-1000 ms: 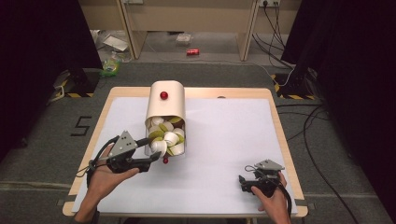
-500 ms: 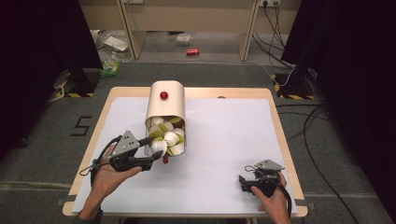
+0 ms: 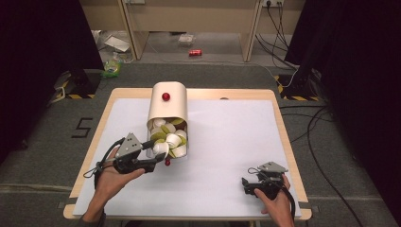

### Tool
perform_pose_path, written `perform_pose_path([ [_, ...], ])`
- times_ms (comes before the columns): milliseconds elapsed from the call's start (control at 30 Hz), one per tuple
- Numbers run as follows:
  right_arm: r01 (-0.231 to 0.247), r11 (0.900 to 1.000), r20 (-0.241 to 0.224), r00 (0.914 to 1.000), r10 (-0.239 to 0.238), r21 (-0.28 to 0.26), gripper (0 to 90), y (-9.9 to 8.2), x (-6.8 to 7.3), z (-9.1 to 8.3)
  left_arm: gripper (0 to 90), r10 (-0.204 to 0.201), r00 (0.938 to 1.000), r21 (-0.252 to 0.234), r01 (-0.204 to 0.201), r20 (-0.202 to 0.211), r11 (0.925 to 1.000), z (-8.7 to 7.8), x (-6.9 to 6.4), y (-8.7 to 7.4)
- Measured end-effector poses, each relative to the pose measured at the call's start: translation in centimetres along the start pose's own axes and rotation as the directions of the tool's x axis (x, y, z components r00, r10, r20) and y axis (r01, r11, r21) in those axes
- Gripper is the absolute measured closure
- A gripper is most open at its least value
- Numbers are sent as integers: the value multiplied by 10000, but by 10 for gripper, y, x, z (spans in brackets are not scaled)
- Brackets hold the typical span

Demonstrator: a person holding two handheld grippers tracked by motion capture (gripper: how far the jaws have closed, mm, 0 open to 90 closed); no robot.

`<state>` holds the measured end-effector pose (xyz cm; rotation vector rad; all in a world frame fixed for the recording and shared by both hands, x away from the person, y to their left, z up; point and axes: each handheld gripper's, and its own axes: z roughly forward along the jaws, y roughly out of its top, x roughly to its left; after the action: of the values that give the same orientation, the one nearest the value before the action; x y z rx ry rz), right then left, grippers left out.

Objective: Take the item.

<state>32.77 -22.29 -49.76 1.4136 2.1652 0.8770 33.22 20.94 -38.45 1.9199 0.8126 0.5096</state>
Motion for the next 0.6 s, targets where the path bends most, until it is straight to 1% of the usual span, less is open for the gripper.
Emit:
perform_pose_path([
  [200, 0, 10000, 2, 10000, 0, 0, 4, 0, 0, 0, 394, 0, 10000, 82, 1, -54, 10000, 1, 0, 2],
  [333, 35, 10000, -1, 10000, -35, -5, 4, 0, 0, 0, 395, 219, 9997, 317, -218, -45, 9993, 3, -1, 6],
  [600, 31, 10000, 0, 10000, -31, -4, 4, 0, 0, 0, 404, 304, 9985, 577, -330, 444, 9978, 8, -1, 13],
])
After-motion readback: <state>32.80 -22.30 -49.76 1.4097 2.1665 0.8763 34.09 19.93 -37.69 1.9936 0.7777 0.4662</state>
